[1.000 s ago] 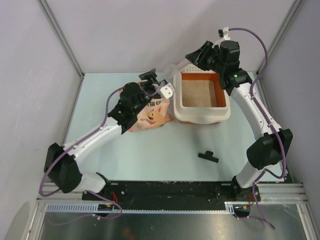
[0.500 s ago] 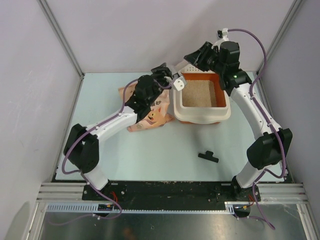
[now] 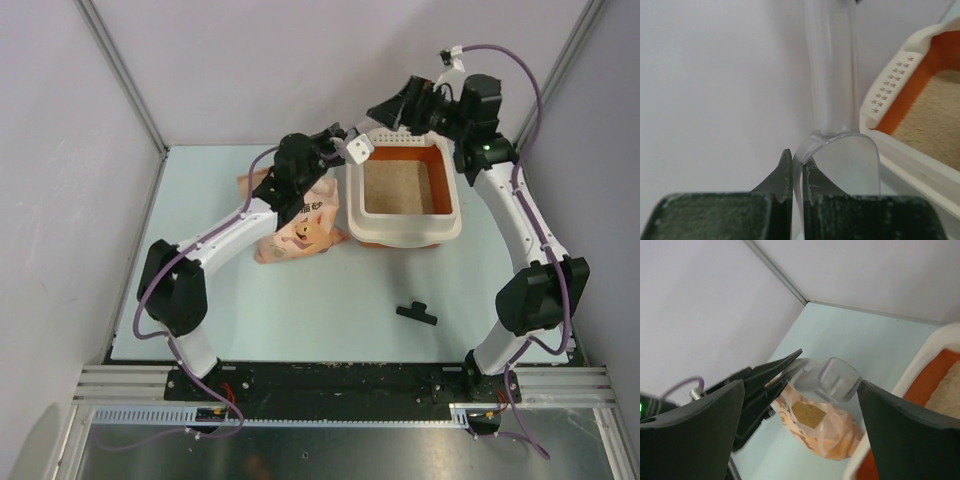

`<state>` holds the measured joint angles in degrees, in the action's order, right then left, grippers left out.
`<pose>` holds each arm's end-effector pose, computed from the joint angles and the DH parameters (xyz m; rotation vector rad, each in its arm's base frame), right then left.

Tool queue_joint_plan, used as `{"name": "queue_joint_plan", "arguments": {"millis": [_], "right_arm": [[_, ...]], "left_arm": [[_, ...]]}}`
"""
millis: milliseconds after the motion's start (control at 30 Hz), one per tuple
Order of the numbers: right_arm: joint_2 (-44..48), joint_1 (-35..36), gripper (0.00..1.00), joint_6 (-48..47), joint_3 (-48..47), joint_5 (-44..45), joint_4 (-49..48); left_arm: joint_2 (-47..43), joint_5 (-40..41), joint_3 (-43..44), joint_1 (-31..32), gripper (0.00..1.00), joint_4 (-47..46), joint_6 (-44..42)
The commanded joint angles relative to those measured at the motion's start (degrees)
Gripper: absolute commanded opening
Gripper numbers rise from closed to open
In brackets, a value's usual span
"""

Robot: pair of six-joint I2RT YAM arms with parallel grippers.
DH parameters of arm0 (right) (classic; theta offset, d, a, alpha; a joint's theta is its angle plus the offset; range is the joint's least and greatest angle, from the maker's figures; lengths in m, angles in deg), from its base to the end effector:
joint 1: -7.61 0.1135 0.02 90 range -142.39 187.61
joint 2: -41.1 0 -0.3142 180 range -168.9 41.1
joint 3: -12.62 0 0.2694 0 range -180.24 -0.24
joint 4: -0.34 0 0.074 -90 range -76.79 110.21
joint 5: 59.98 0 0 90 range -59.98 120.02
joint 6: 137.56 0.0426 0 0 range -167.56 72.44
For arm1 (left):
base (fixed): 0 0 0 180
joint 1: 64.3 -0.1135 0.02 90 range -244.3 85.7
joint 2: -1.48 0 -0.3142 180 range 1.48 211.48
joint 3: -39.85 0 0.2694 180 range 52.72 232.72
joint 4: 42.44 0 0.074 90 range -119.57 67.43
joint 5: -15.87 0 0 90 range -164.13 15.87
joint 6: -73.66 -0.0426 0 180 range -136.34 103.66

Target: Fill the litter box with clean litter

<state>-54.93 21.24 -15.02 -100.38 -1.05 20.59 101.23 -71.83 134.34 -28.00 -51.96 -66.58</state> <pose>0.4039 0.1206 0.4983 -0.1582 1.7201 1.0458 0.3699 -0.2696 0.4071 1.0047 1.1146 0.2260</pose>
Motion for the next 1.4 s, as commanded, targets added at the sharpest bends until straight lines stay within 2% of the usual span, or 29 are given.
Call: {"name": "queue_joint_plan", "arguments": {"millis": [0, 33, 100, 200, 333, 367, 433, 467, 500, 533, 567, 667, 700, 900, 1000, 1100, 1267, 1367], "right_arm": [[1.6, -6.9, 1.00, -14.7, -5.5, -20.3, -1.4], [1.5, -8.7, 1.00, -14.7, -6.2, -22.7, -1.1], [0.7, -11.4, 1.00, -12.8, -7.3, -28.2, -1.2], [0.6, -15.4, 1.00, -7.0, -8.1, -31.5, -2.5], [3.9, -13.8, 1.00, -12.6, -5.2, -29.9, 0.7], [4.4, -13.8, 0.96, -16.2, -5.2, -28.7, 4.5], [6.5, -11.3, 0.93, -19.5, -4.7, -20.1, 9.7], [7.7, -10.5, 0.90, -20.7, -3.8, -15.8, 9.7], [9.4, -10.1, 0.87, -20.4, 0.7, -7.9, 8.5], [10.9, -10.0, 0.86, -20.0, 2.8, -4.6, 5.1], [13.2, -9.9, 0.89, -19.4, 4.6, -3.0, 3.5], [13.2, -9.5, 0.90, -17.9, 5.3, -7.1, 1.6], [12.9, -8.7, 0.86, -17.3, 5.0, -9.5, 1.9], [8.7, -3.7, 0.86, -20.2, 0.0, -15.4, 10.7], [5.4, -2.9, 0.81, -20.3, -5.7, -17.5, 16.6], [3.2, -3.1, 0.77, -20.3, -8.2, -19.7, 18.1], [-1.6, -2.9, 0.67, -22.9, -14.3, -22.3, 26.7], [-1.8, -3.0, 0.67, -24.0, -14.7, -23.4, 29.1]], "left_arm": [[-2.6, -10.5, 8.4, -2.4, 0.00, 13.7, 10.6], [-2.9, -15.9, 9.6, -3.2, 0.00, 16.8, 11.4], [-4.5, -19.2, 10.3, -3.7, 0.00, 21.4, 14.0], [-6.3, -22.4, 10.1, -4.1, 0.00, 25.1, 16.0], [-6.5, -28.6, 10.6, -5.7, 0.00, 27.9, 21.5], [-6.2, -33.4, 10.9, -6.2, 0.00, 29.0, 23.2], [-5.7, -36.7, 11.6, -7.2, 0.00, 29.3, 27.5], [-5.5, -39.5, 11.7, -7.5, 0.00, 29.3, 29.1], [-5.4, -40.4, 12.2, -7.6, 0.00, 29.3, 29.6], [-5.2, -41.1, 12.3, -7.6, 0.00, 29.3, 29.8], [-4.7, -41.7, 12.7, -7.6, 0.00, 29.4, 29.9], [-3.5, -43.2, 13.8, -7.8, 0.00, 29.5, 30.1], [-3.2, -44.6, 14.3, -8.0, 0.00, 29.5, 30.6], [-0.6, -48.5, 16.1, -8.5, 0.00, 29.3, 31.1], [0.3, -49.8, 17.6, -8.3, 0.00, 29.4, 30.5], [0.4, -49.8, 17.5, -8.2, 0.00, 29.4, 27.6], [-0.5, -47.1, 16.6, -7.6, 0.00, 29.5, 21.7], [-1.0, -46.2, 15.9, -7.5, 0.00, 29.6, 19.1]]}}
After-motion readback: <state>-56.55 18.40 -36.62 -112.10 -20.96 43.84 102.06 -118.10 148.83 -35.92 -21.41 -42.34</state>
